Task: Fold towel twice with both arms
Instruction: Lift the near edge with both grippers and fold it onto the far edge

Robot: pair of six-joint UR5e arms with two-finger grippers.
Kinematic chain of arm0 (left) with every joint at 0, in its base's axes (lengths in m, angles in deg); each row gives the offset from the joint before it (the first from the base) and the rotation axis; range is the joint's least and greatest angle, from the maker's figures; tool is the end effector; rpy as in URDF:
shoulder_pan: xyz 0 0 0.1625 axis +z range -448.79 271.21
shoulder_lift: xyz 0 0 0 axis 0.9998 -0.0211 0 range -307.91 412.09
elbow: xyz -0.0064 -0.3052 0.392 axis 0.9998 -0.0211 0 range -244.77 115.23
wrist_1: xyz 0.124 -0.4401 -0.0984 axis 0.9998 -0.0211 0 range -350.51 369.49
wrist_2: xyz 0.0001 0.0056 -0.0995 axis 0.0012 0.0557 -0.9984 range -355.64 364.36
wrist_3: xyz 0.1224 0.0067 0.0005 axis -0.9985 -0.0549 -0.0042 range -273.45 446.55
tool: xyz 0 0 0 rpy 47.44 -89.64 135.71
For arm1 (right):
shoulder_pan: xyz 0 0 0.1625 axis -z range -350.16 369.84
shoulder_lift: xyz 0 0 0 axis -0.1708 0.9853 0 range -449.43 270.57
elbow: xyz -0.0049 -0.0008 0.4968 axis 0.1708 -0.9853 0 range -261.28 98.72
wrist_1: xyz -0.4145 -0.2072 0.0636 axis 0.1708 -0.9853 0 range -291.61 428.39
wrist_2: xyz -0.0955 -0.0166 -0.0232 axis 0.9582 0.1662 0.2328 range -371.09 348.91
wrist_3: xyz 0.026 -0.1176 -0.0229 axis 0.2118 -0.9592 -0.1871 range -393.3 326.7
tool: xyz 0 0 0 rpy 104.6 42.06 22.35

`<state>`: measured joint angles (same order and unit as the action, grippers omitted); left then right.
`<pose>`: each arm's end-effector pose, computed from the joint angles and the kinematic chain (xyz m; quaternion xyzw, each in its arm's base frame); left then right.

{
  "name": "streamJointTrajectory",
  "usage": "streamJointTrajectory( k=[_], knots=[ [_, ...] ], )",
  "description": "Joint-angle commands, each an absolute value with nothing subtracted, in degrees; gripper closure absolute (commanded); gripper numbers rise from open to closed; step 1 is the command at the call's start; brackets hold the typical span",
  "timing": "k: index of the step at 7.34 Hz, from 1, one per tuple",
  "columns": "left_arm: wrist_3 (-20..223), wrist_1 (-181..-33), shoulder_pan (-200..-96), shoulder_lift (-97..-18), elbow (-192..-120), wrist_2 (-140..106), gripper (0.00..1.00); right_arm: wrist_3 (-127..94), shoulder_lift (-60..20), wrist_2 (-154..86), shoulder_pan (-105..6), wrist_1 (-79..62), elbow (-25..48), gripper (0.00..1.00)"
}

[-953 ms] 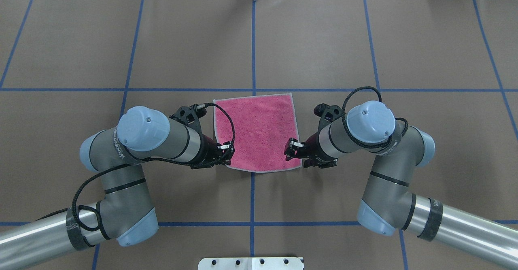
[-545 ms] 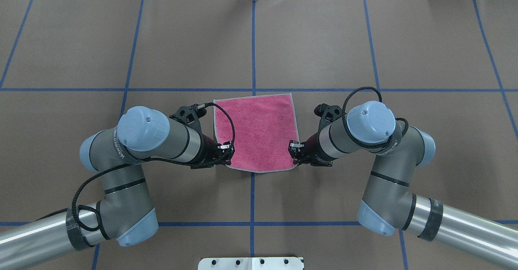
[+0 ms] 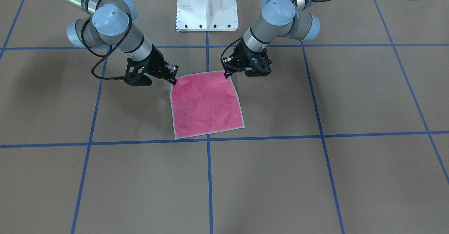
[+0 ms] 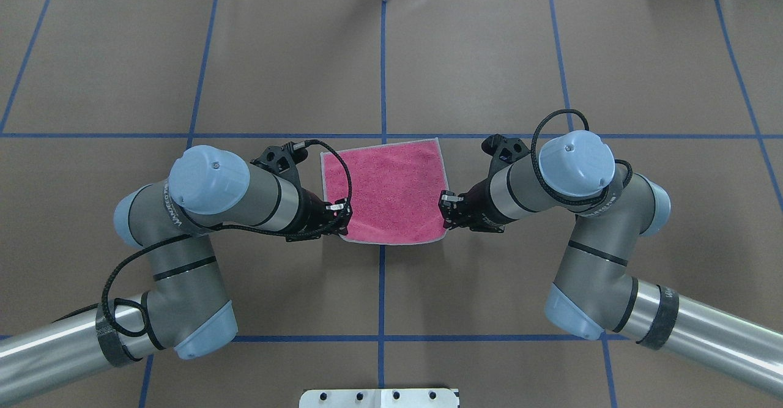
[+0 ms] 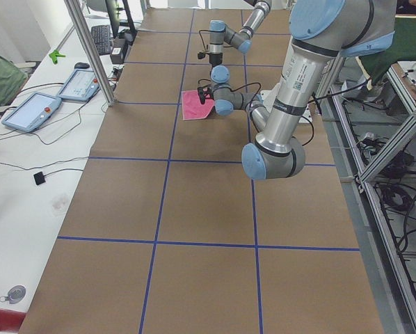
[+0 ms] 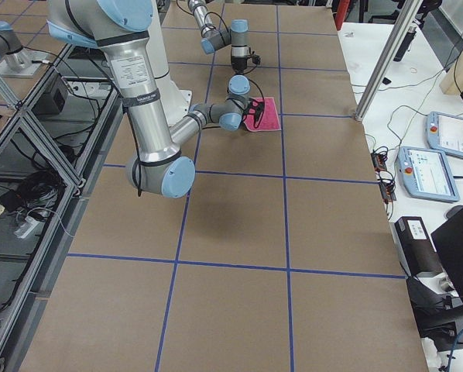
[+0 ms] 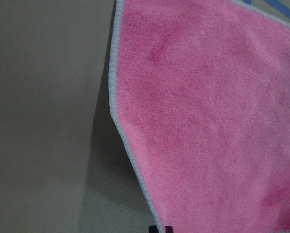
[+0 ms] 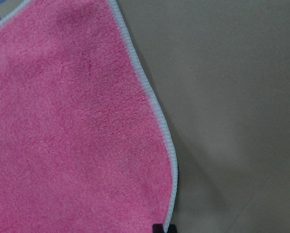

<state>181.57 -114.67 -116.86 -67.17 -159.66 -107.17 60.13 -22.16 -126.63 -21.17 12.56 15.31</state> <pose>0.6262 -0.4340 0.2938 -0.0413 0.5713 -0.1310 0.8091 -0.5811 -0.4431 0.3614 -0.0602 -0.5432 0.1344 0.8266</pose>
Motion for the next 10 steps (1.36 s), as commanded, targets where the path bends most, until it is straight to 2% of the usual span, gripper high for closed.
streamJointTrajectory(
  k=[1, 3, 5, 8, 10],
  knots=[
    [181.47, -114.44, -119.54, -67.18, -159.34, -107.96, 1.00, 59.87, -22.63, -126.58, -23.29, 12.58, 15.31, 1.00],
    [181.47, -114.61, -120.78, -67.97, -156.89, -107.96, 1.00, 59.78, -25.88, -126.41, -25.32, 12.40, 13.13, 1.00],
    [181.47, -114.70, -121.57, -68.93, -155.21, -107.96, 1.00, 59.69, -31.21, -125.62, -26.37, 12.49, 6.12, 1.00],
    [181.65, -114.70, -122.97, -70.25, -154.25, -107.96, 1.00, 59.60, -31.95, -125.61, -27.78, 12.49, 3.98, 1.00],
    [181.91, -114.79, -123.16, -73.76, -148.99, -107.96, 1.00, 59.52, -31.86, -125.62, -28.74, 12.49, 3.01, 1.00]
  ],
)
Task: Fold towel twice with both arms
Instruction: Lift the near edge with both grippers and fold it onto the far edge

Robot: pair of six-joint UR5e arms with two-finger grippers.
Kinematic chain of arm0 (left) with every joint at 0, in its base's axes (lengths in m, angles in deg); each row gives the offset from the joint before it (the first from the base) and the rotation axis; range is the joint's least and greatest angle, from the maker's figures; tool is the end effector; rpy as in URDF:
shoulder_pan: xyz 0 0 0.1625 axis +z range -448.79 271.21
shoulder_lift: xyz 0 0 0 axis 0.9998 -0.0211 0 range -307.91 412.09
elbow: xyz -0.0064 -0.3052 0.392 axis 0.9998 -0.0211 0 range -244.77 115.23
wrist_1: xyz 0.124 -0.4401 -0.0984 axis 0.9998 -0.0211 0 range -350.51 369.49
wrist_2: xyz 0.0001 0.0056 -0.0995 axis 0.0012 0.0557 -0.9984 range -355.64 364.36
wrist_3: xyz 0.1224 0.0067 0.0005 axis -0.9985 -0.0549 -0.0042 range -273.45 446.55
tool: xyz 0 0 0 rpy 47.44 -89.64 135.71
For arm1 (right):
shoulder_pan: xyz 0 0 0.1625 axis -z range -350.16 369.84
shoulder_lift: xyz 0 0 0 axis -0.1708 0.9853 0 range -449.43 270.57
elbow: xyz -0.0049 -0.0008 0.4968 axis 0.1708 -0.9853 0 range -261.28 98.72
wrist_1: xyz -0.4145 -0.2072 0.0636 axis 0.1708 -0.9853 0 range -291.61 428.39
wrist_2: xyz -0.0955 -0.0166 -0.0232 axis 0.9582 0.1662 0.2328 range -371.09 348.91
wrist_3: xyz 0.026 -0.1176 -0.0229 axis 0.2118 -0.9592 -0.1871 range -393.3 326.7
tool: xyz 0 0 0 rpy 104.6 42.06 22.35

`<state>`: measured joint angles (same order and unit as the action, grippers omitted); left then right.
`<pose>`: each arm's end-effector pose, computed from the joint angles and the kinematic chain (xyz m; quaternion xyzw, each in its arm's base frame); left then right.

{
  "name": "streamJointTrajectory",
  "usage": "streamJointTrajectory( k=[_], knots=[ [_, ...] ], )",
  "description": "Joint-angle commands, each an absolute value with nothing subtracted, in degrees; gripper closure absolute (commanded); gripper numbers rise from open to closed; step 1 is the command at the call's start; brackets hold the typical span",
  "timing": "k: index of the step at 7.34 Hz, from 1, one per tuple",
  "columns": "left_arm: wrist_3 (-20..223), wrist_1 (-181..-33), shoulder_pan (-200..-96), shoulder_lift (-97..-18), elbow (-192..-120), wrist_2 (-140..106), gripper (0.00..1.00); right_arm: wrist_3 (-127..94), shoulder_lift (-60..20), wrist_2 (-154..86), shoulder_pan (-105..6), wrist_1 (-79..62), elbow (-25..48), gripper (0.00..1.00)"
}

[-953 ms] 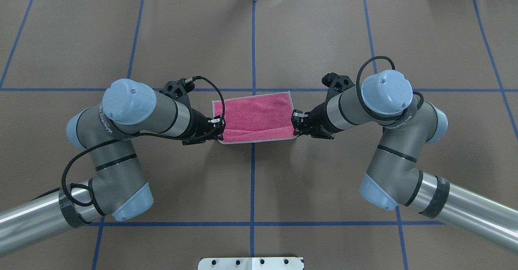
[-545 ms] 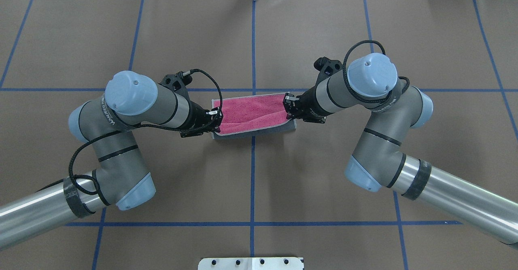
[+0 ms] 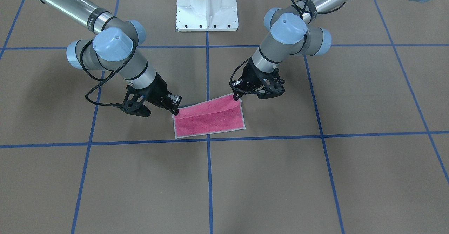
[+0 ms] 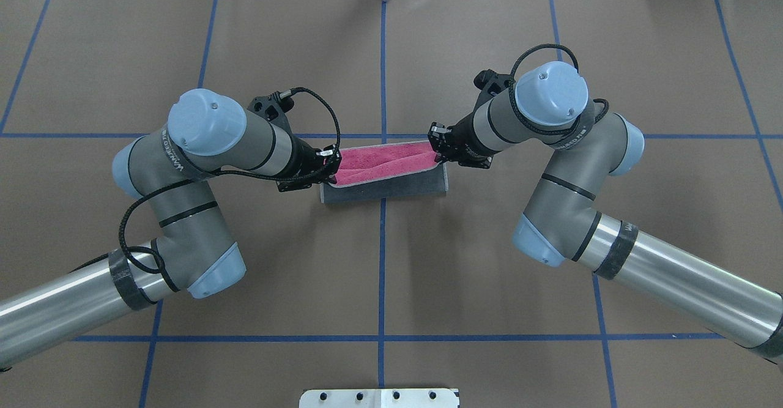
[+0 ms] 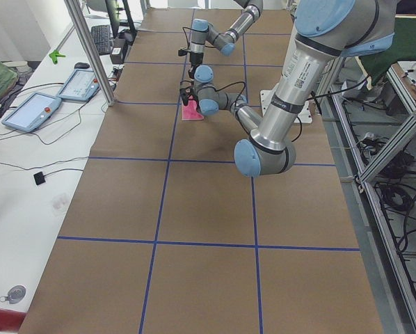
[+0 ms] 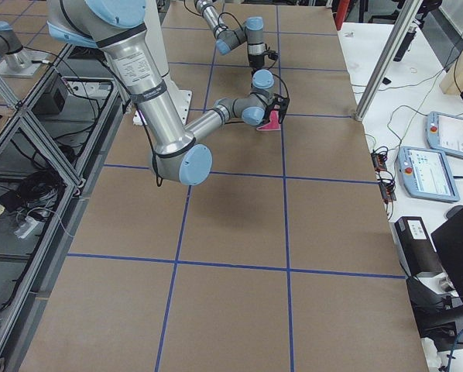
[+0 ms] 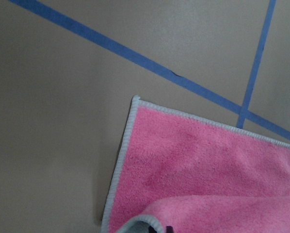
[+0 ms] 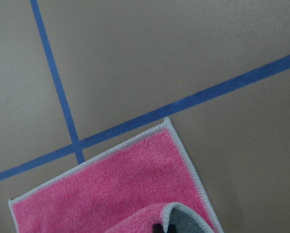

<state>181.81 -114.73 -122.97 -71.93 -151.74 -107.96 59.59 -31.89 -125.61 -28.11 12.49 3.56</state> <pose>0.6190 -0.5252 0.3005 -0.0259 0.5526 -0.1807 0.8132 -0.5886 -0.5635 0.3420 -0.0238 -0.5308 0.1915 0.8253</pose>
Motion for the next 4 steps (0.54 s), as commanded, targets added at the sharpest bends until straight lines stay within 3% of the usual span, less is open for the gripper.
streamJointTrajectory(
  k=[1, 4],
  knots=[
    [181.82, -114.79, -123.50, -73.77, -148.44, -107.96, 1.00, 59.52, -31.86, -125.53, -28.83, 12.49, 2.83, 1.00],
    [181.47, -114.79, -124.03, -73.69, -147.74, -107.96, 1.00, 59.52, -32.30, -124.74, -28.66, 12.58, 2.83, 1.00]
  ],
)
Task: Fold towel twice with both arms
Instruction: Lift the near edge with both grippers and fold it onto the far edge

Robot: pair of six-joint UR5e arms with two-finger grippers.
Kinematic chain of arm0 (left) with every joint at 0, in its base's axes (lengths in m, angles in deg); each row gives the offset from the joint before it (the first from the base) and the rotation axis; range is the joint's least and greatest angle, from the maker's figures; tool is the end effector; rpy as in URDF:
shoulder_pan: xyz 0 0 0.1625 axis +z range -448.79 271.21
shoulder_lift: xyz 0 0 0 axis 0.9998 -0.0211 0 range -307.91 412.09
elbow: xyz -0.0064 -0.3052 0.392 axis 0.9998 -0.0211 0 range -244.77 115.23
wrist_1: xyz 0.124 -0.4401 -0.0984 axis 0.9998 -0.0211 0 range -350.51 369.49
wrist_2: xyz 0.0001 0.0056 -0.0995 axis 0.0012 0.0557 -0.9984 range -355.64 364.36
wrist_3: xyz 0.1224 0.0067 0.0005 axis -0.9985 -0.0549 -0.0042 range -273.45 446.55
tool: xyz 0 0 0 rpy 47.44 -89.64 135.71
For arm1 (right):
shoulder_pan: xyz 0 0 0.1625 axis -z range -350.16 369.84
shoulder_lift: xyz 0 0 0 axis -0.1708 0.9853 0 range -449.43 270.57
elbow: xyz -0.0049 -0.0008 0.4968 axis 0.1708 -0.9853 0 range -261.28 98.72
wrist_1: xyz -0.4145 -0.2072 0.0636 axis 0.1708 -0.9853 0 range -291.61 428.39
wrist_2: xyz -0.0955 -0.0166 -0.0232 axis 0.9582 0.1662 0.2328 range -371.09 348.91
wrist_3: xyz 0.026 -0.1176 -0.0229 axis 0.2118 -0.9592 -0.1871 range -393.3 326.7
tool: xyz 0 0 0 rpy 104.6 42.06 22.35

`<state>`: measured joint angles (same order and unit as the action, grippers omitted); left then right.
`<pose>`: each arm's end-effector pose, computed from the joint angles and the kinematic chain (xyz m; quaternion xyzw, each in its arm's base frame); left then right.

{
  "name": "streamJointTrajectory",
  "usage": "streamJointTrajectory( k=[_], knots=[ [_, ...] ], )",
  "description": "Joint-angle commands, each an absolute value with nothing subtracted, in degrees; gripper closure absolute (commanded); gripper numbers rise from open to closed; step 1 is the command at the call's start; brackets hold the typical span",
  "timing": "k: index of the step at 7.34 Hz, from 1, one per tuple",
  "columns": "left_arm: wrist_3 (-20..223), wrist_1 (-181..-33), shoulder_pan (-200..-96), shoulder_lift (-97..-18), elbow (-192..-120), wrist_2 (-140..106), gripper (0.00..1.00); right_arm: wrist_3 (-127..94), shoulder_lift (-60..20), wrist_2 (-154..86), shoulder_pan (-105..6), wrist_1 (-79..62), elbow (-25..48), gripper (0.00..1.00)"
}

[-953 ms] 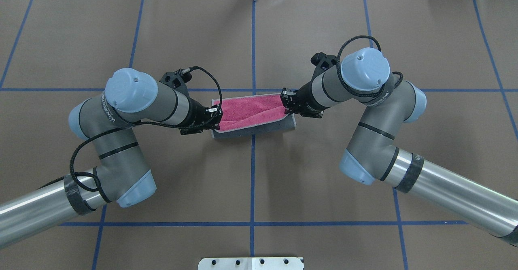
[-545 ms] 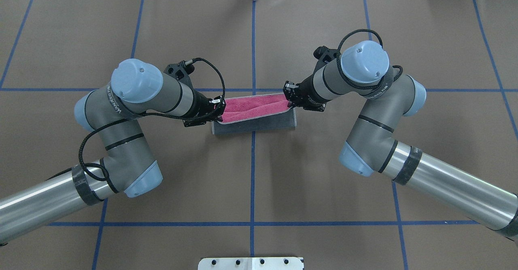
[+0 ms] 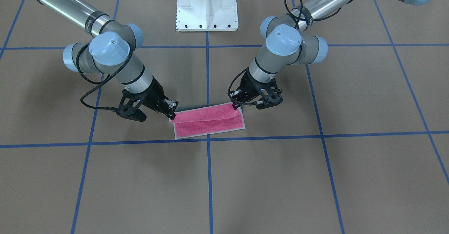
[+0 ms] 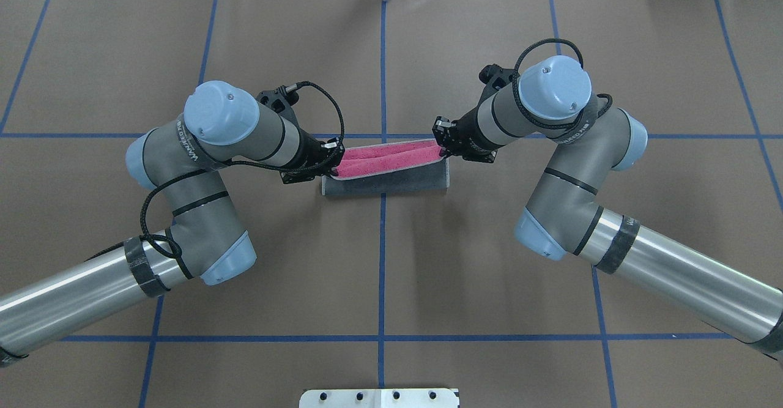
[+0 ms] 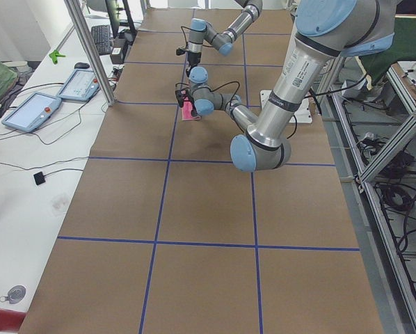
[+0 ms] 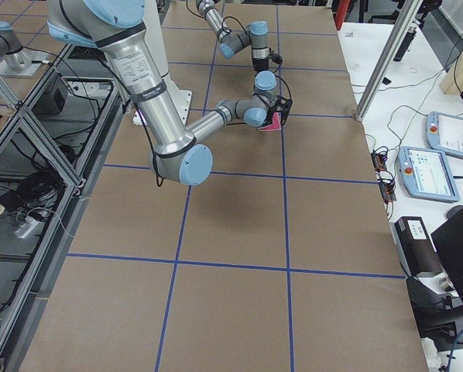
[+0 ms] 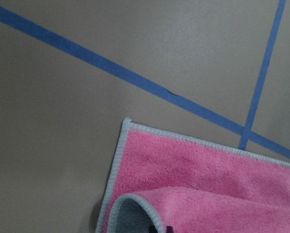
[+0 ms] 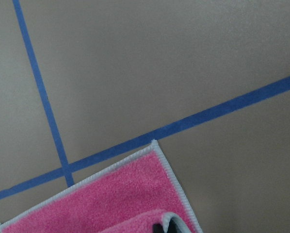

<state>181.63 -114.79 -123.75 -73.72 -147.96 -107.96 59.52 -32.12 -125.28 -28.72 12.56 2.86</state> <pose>0.6297 -0.5461 0.3100 -0.0265 0.5398 -0.1906 0.8195 -0.5852 -0.5727 0.3454 -0.0195 -0.5278 0.1982 0.8257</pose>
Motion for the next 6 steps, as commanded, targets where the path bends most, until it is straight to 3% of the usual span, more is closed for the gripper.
streamJointTrajectory(
  k=[1, 6],
  knots=[
    [181.38, -114.79, -124.12, -73.60, -147.74, -108.05, 1.00, 59.52, -32.73, -124.56, -28.66, 12.58, 2.14, 1.00],
    [181.65, -114.88, -124.56, -72.72, -147.91, -109.98, 1.00, 59.52, -34.58, -124.21, -28.40, 12.66, -1.29, 1.00]
  ],
)
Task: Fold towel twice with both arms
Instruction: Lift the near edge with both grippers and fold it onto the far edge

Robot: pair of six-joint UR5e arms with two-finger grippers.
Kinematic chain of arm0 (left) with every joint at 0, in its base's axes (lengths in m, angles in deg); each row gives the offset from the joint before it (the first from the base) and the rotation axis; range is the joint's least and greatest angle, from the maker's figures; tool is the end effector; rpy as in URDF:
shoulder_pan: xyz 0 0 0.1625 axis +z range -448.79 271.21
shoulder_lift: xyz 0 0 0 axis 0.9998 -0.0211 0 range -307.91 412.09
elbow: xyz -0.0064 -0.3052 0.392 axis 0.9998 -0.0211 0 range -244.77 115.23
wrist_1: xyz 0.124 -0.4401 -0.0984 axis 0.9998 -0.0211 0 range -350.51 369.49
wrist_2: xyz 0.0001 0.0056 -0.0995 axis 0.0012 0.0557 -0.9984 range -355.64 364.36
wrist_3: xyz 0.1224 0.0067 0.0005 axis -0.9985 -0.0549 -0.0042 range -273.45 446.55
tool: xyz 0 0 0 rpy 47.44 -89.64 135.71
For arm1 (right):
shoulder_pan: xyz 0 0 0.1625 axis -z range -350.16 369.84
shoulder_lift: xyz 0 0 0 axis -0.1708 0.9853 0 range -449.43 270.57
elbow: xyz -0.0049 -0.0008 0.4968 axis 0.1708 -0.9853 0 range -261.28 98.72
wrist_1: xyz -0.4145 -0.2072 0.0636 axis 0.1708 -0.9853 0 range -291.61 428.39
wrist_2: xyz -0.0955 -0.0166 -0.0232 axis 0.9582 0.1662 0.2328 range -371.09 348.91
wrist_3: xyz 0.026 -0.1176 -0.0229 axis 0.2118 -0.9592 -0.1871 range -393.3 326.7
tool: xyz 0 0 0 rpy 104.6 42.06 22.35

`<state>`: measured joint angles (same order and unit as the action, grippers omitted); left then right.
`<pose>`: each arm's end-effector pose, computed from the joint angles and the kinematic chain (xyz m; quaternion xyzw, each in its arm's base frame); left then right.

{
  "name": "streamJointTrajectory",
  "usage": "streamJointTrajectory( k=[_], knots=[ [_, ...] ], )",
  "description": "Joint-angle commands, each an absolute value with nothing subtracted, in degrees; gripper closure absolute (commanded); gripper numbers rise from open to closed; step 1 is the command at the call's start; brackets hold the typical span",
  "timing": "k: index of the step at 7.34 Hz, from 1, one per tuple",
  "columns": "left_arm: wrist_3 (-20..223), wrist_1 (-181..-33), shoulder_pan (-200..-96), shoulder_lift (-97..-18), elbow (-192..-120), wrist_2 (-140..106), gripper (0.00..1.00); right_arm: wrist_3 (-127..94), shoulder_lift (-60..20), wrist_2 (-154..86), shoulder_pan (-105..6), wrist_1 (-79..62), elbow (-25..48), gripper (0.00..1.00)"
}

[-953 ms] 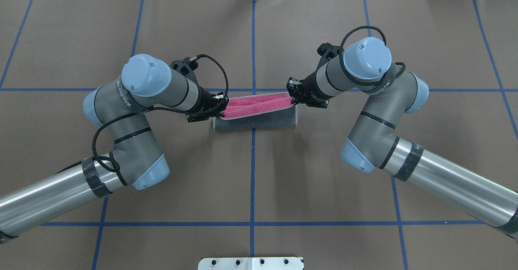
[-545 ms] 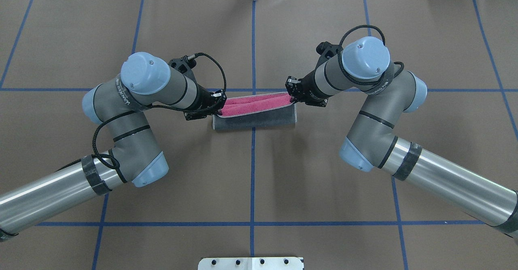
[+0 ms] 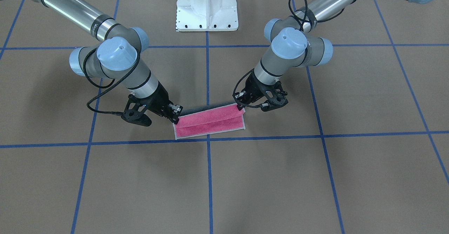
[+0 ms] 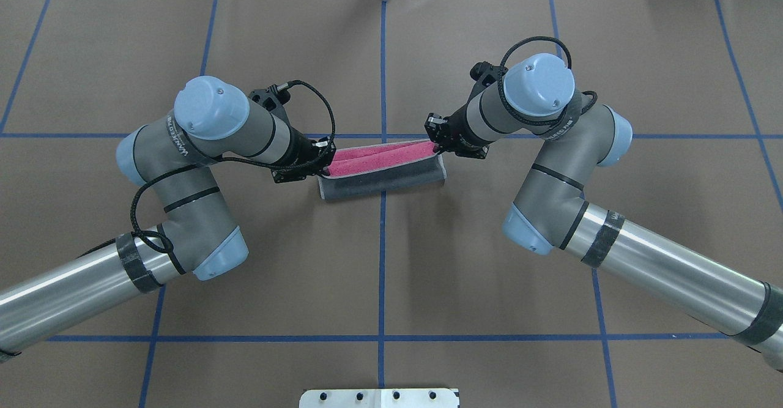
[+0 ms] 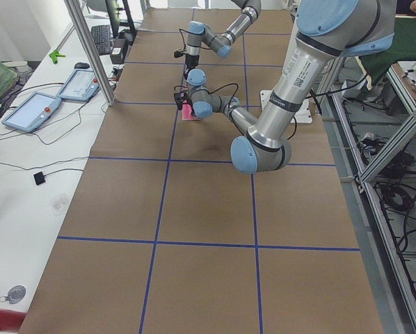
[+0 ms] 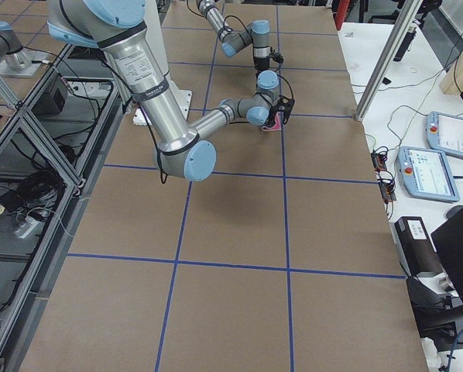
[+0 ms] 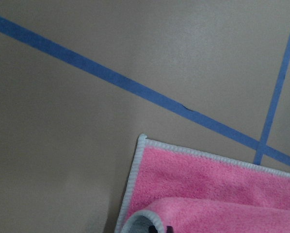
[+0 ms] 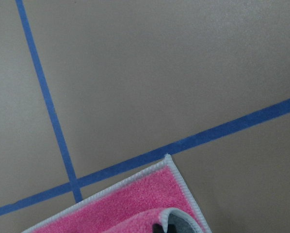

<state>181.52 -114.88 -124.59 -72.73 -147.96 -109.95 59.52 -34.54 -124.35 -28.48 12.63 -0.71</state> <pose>0.6205 -0.5496 0.3233 -0.0391 0.5360 -0.1891 0.8219 -0.6043 -0.5857 0.3449 -0.0172 -0.5191 0.2039 0.8298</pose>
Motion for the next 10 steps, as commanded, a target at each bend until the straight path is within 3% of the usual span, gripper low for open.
streamJointTrajectory(
  k=[1, 9, 10],
  knots=[
    [181.65, -114.88, -124.56, -72.72, -147.74, -109.98, 1.00, 59.43, -34.58, -124.30, -28.40, 12.66, -1.56, 1.00],
    [182.09, -114.88, -124.65, -74.65, -144.84, -109.72, 1.00, 59.34, -33.62, -124.30, -28.48, 15.04, -1.65, 0.99],
    [182.09, -114.88, -124.65, -74.65, -144.57, -109.72, 1.00, 59.34, -33.62, -124.30, -28.48, 15.04, -1.65, 0.75]
  ],
)
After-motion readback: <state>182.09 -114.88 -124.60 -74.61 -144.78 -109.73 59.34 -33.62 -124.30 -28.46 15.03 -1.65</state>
